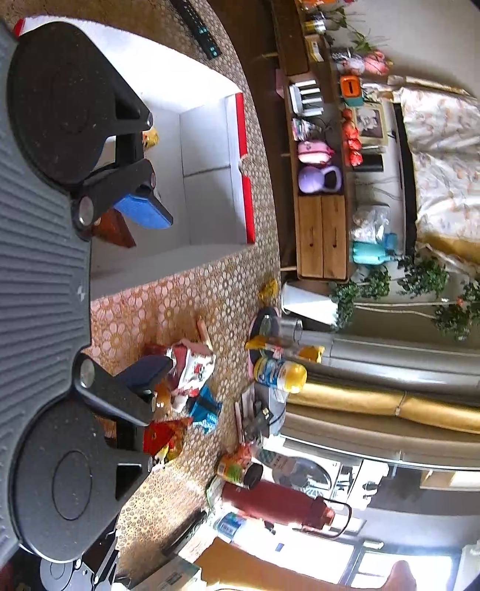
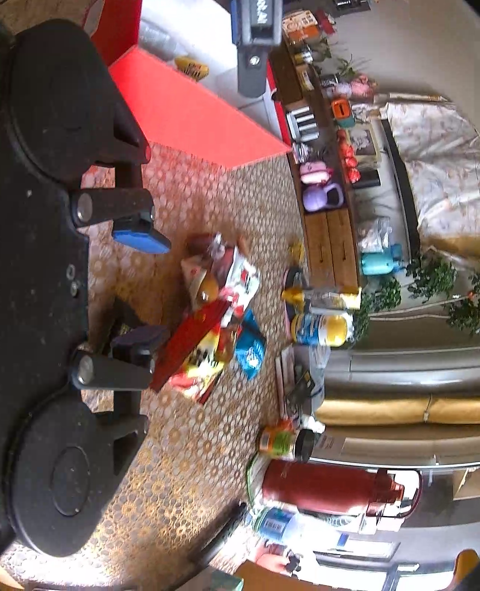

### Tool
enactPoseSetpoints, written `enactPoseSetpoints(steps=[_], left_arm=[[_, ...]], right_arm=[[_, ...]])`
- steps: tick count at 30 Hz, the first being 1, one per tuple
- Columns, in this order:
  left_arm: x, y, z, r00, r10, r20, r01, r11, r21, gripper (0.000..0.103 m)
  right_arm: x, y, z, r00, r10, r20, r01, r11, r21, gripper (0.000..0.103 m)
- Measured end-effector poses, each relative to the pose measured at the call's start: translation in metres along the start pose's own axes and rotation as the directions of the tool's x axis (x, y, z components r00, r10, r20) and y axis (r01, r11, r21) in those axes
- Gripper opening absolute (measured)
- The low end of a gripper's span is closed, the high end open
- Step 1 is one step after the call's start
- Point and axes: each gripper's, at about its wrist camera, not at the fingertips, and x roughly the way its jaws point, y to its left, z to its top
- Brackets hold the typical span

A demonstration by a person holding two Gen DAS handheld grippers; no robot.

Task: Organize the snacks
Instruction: 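Move both tools from the box back toward the snack pile, then grasp the black candy packet with the right tool while the left tool grasps the red chip bag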

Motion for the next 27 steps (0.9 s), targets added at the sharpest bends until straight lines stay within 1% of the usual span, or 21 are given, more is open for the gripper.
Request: enactPoseSetpoints(steps=[1, 3, 8, 16, 18, 23, 25, 27], left_arm=[[-0.001, -0.002, 0.000, 1.000, -0.004, 0.004, 0.004, 1.000, 0.002, 0.080], [-0.002, -0.006, -0.001, 1.000, -0.013, 0.016, 0.013, 1.000, 0.005, 0.082], [-0.002, -0.018, -0.003, 0.999, -0.038, 0.022, 0.037, 0.999, 0.030, 0.082], [0.005, -0.030, -0.008, 0.999, -0.052, -0.001, 0.052, 0.997, 0.059, 0.082], [0.007, -0.032, -0.008, 0.998, -0.055, -0.008, 0.055, 0.996, 0.064, 0.083], [0.013, -0.039, -0.011, 0.998, -0.065, -0.027, 0.066, 0.995, 0.076, 0.084], [0.017, -0.042, -0.012, 0.997, -0.066, -0.039, 0.069, 0.994, 0.081, 0.087], [0.020, -0.044, -0.013, 0.996, -0.068, -0.050, 0.072, 0.994, 0.084, 0.087]], right_arm=[[0.001, -0.004, -0.002, 1.000, -0.008, -0.001, 0.008, 1.000, 0.003, 0.044], [0.002, -0.010, -0.005, 1.000, -0.018, -0.004, 0.018, 1.000, 0.010, 0.044], [0.008, -0.022, -0.014, 0.999, -0.033, -0.014, 0.033, 0.999, 0.014, 0.046], [0.019, -0.031, -0.024, 0.999, -0.040, -0.036, 0.040, 0.999, 0.006, 0.049], [0.020, -0.032, -0.025, 0.999, -0.036, -0.034, 0.036, 0.999, -0.002, 0.052], [0.027, -0.031, -0.027, 0.999, -0.035, -0.035, 0.033, 0.998, -0.047, 0.055], [0.030, -0.030, -0.028, 0.999, -0.039, -0.029, 0.036, 0.997, -0.067, 0.057], [0.032, -0.028, -0.030, 0.999, -0.043, -0.025, 0.040, 0.995, -0.094, 0.060]])
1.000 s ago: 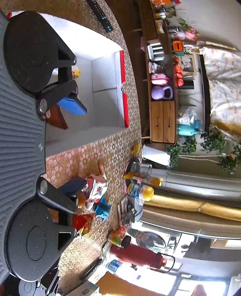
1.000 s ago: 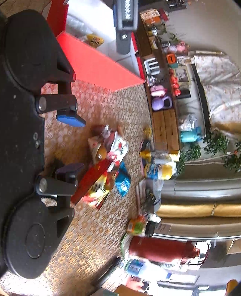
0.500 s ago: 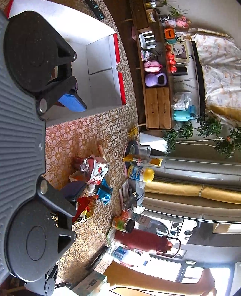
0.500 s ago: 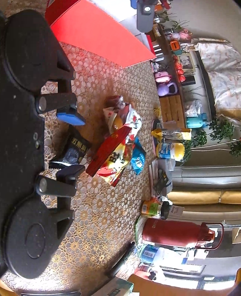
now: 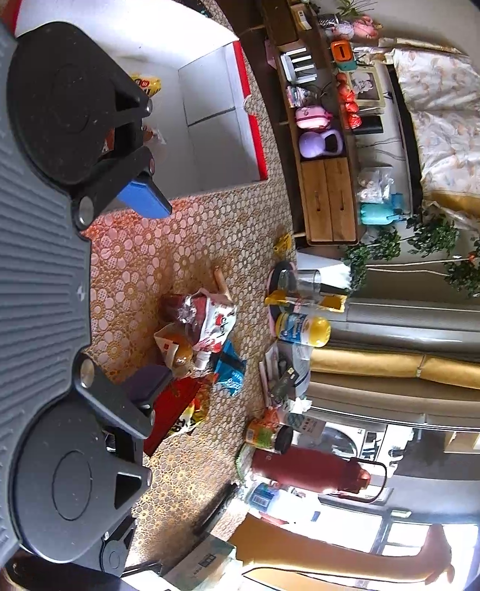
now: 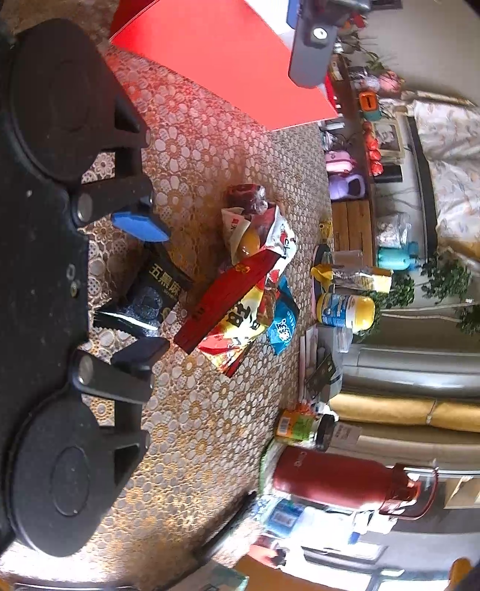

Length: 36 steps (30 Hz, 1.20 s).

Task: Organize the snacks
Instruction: 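Grasp the black candy packet with the right tool while the left tool grasps the red chip bag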

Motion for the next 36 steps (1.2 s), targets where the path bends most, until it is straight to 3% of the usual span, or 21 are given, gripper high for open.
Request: enactPoseSetpoints(steps=[11, 20, 22, 24, 27, 36], left_arm=[[0.017, -0.009, -0.002, 0.999, -0.004, -0.050, 0.005, 1.000, 0.004, 0.087], [0.028, -0.014, 0.001, 0.997, -0.014, -0.072, 0.014, 1.000, -0.001, 0.087], [0.031, -0.018, 0.002, 0.997, -0.021, -0.074, 0.021, 1.000, 0.006, 0.087], [0.034, -0.022, 0.003, 0.997, -0.027, -0.076, 0.027, 1.000, 0.008, 0.087], [0.038, -0.029, 0.004, 0.996, -0.039, -0.080, 0.040, 0.999, 0.008, 0.087], [0.058, -0.060, 0.010, 0.990, -0.107, -0.096, 0.109, 0.994, 0.018, 0.087]], right_arm=[[0.019, 0.009, -0.004, 1.000, 0.011, 0.007, -0.010, 0.990, -0.140, 0.072], [0.028, 0.006, -0.012, 1.000, 0.002, -0.010, -0.003, 0.990, -0.142, 0.073], [0.028, 0.002, -0.012, 1.000, 0.018, -0.013, -0.020, 0.992, -0.121, 0.070], [0.028, 0.000, -0.012, 1.000, 0.011, -0.008, -0.012, 0.994, -0.107, 0.054], [0.027, -0.006, -0.011, 1.000, 0.019, -0.005, -0.020, 0.997, -0.075, 0.046], [0.012, -0.029, -0.016, 0.997, 0.076, 0.009, -0.077, 0.992, 0.102, 0.038]])
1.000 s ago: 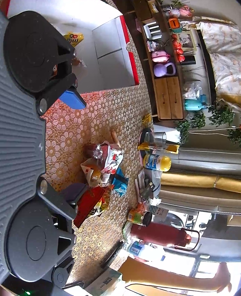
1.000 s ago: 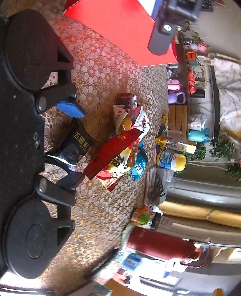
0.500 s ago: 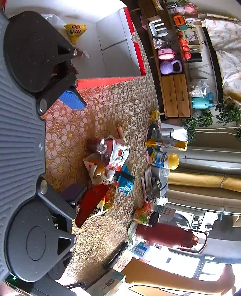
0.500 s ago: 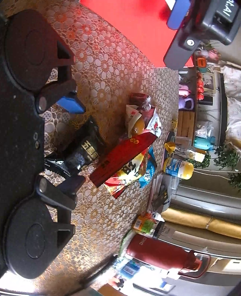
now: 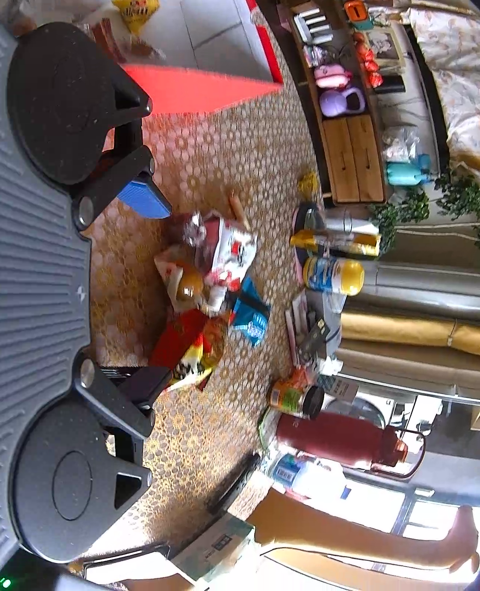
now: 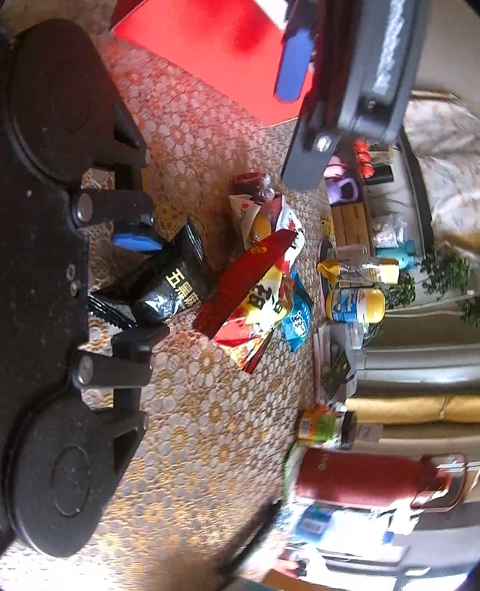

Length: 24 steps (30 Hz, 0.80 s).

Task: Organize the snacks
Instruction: 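Grasp the black candy packet with the right tool while the left tool grasps the red chip bag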

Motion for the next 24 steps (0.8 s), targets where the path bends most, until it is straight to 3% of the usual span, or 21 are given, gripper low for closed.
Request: enactPoseSetpoints(steps=[8, 23, 24], left_arm=[[0.025, -0.024, 0.002, 0.999, -0.042, -0.018, 0.042, 0.999, 0.018, 0.087], [0.086, -0.053, 0.008, 0.998, -0.058, -0.028, 0.057, 0.998, -0.030, 0.087], [0.089, -0.053, 0.008, 0.998, -0.057, -0.025, 0.056, 0.998, -0.036, 0.080]], right_arm=[[-0.026, -0.014, -0.007, 1.000, 0.021, 0.014, -0.022, 0.997, 0.072, 0.036], [-0.057, -0.054, -0.019, 0.997, -0.064, 0.029, 0.060, 0.989, 0.134, 0.037], [-0.058, -0.056, -0.019, 0.997, -0.068, 0.030, 0.063, 0.988, 0.139, 0.037]])
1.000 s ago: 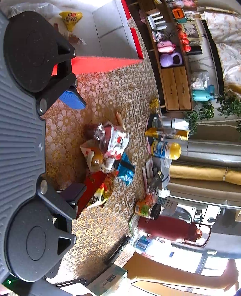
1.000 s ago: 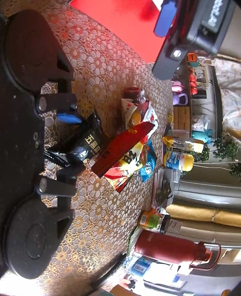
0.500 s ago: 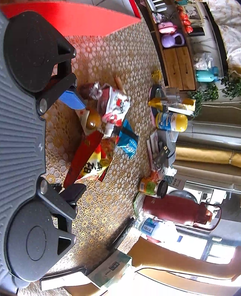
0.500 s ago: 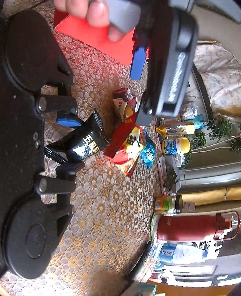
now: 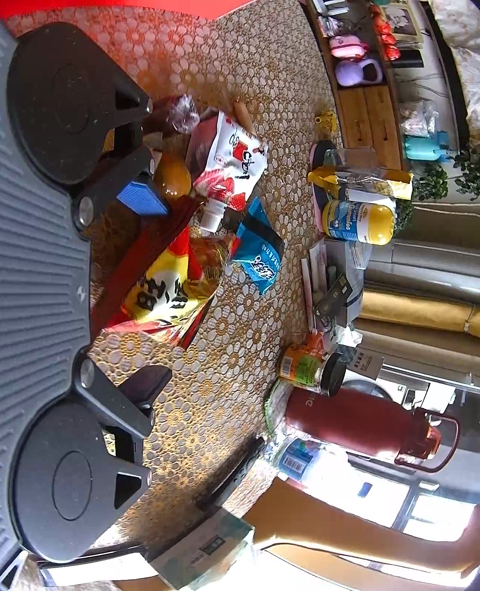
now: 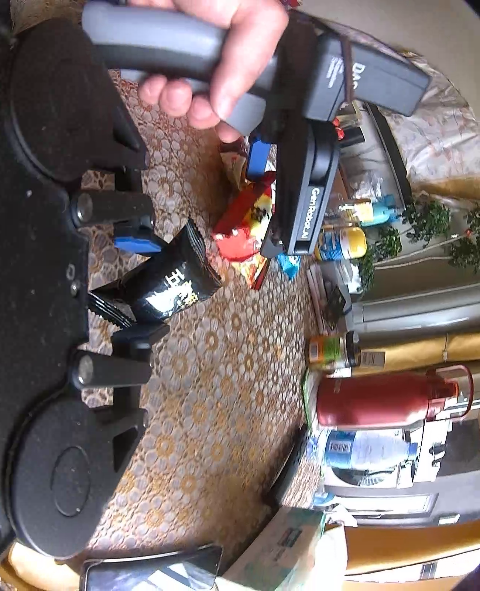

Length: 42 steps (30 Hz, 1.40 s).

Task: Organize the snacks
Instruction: 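Grasp the black candy packet with the right tool while the left tool grasps the red chip bag, then lift both held packets and carry them over the cardboard box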

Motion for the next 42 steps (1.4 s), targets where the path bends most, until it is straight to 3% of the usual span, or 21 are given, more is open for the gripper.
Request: enactPoseSetpoints(steps=[2, 3, 6, 9, 19, 26, 32, 42], left_arm=[[0.004, 0.000, 0.000, 1.000, 0.015, -0.005, -0.016, 1.000, -0.001, 0.063], [0.006, 0.001, 0.000, 1.000, 0.020, -0.004, -0.020, 1.000, -0.002, 0.050], [0.006, 0.005, -0.002, 1.000, -0.002, 0.003, 0.002, 1.000, -0.014, 0.043], [0.003, 0.007, -0.005, 1.000, -0.008, 0.022, 0.008, 1.000, -0.010, 0.026], [-0.034, 0.013, -0.009, 0.997, -0.031, 0.075, 0.030, 0.999, 0.025, 0.017], [-0.049, 0.020, -0.019, 0.998, -0.037, 0.052, 0.036, 0.999, 0.037, 0.014], [-0.091, 0.033, -0.020, 0.992, -0.045, 0.117, 0.041, 0.998, 0.040, 0.014], [-0.176, 0.098, -0.017, 0.962, 0.078, 0.260, -0.065, 0.996, -0.057, 0.014]], right_arm=[[-0.002, -0.003, 0.000, 1.000, -0.008, 0.002, 0.008, 1.000, 0.008, 0.037], [-0.003, -0.004, 0.000, 1.000, -0.010, 0.003, 0.010, 1.000, 0.011, 0.037], [-0.005, -0.006, 0.000, 1.000, -0.015, 0.008, 0.015, 1.000, 0.019, 0.037], [-0.007, -0.005, 0.003, 1.000, -0.015, 0.016, 0.015, 1.000, 0.017, 0.037], [-0.016, 0.007, 0.009, 0.999, -0.013, 0.043, 0.013, 1.000, -0.002, 0.037], [-0.025, 0.018, 0.012, 0.998, 0.000, 0.060, 0.001, 1.000, -0.014, 0.037], [-0.033, 0.027, 0.020, 0.996, 0.012, 0.094, -0.009, 0.999, -0.037, 0.037], [-0.031, 0.082, 0.038, 0.983, 0.129, 0.129, -0.109, 0.983, -0.148, 0.037]])
